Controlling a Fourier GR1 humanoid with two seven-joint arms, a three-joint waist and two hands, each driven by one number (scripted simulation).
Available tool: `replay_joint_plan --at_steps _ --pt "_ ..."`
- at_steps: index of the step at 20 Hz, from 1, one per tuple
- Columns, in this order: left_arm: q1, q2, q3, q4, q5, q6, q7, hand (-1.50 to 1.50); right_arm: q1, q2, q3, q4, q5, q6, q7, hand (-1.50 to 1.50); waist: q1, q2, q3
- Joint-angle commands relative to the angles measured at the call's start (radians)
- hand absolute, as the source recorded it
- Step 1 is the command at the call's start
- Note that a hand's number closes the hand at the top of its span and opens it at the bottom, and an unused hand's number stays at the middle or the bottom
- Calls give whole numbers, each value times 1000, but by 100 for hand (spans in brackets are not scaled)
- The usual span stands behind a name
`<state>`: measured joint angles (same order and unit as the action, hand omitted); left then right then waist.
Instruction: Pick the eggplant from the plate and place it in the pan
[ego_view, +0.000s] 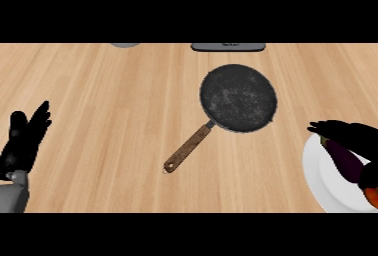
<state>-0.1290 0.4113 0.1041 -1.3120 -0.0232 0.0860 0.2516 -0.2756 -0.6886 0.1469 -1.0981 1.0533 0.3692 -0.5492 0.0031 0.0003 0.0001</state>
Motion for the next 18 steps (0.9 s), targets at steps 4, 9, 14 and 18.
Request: replay_joint_plan --at_steps 4,9,14,18 --pt "-3 -70 4 9 -58 31 -11 0 -17 49 -34 53 83 -31 2 -150 -2 0 0" --pt "11 -36 26 -6 -37 -15 -11 0 -44 52 -20 134 147 -239 -78 150 2 0 0" --pt "-28 -42 38 45 -68 -26 -23 0 -6 76 -45 125 166 -280 -102 150 -5 -1 0" --pt "31 -68 43 35 -65 -14 -54 0 -18 102 -113 104 126 -187 22 150 -11 -3 -1"
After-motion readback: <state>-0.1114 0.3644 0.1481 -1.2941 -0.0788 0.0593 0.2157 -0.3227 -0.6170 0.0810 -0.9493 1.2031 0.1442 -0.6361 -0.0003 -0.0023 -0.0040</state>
